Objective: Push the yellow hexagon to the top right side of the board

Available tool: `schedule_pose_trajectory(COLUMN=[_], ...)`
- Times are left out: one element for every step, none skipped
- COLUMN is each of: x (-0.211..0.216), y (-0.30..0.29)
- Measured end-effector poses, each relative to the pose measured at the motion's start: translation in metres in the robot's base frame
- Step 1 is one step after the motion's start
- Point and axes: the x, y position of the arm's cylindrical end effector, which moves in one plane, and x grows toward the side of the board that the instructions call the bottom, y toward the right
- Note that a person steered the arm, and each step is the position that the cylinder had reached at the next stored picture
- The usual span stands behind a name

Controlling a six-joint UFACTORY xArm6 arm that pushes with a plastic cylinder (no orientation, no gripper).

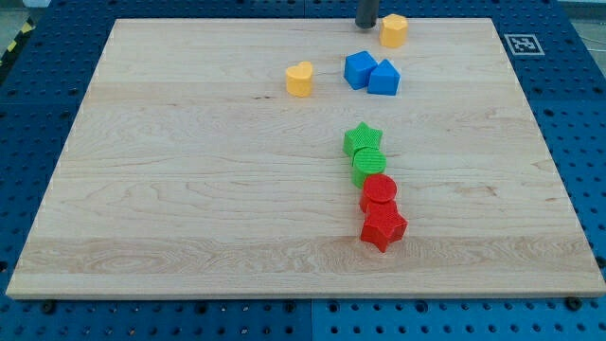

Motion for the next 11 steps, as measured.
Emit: schedule_pose_trajectory(x=[0.015,0.022,0.022,0.022,0.035,0.057,0.085,0.097,0.082,0.061,0.057], y=[0.003,0.007,0.051,0.085,0.082,0.088,0.092,0.101,0.12,0.12,0.12])
